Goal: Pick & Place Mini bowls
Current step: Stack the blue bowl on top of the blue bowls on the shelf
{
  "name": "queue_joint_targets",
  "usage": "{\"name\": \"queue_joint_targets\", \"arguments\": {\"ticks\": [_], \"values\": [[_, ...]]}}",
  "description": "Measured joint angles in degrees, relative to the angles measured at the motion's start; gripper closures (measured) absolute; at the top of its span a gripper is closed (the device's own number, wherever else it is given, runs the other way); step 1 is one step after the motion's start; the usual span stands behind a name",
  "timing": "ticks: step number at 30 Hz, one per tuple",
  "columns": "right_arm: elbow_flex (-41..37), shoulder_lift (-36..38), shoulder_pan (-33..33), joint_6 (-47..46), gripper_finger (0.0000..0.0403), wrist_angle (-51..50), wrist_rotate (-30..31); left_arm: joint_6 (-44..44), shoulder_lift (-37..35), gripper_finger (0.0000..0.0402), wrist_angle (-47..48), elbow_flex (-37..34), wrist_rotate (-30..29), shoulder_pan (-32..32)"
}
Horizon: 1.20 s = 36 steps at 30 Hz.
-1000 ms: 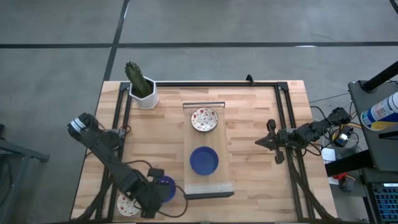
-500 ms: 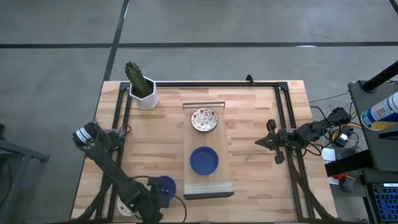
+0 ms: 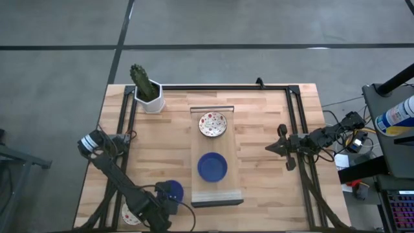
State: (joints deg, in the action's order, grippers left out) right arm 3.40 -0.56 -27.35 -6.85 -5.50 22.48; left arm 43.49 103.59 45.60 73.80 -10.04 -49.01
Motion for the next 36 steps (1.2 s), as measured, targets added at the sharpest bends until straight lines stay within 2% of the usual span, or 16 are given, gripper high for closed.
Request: {"name": "queue_joint_targets", "arguments": {"ticks": [2,5,11,24,29,36], "values": [[0.0,0.0,0.01,0.0,0.0394,0.0,0.0,-0.37,-0.01,0.0394,0.02,0.0,-0.02,0.2],[0.0,0.0,0.01,0.0,0.0394,0.0,0.0,-0.44,-0.17,0.0399,0.99,0.05,0.0,0.57],[0.0,0.0,0.02,0.0,0.0394,0.0,0.0,1.25,-2.64,0.0401,8.13,1.26,0.05,0.54],[0.0,0.0,0.0,0.0,0.0394,0.0,0.0,3.25,-10.44,0.0401,13.45,2.62,-3.9,0.59],[0.01,0.0,0.0,0.0,0.0394,0.0,0.0,3.64,-11.79,0.0401,20.22,7.16,-6.79,0.62],[0.0,0.0,0.01,0.0,0.0394,0.0,0.0,1.42,-11.8,0.0401,31.86,17.4,-13.42,0.66]]}}
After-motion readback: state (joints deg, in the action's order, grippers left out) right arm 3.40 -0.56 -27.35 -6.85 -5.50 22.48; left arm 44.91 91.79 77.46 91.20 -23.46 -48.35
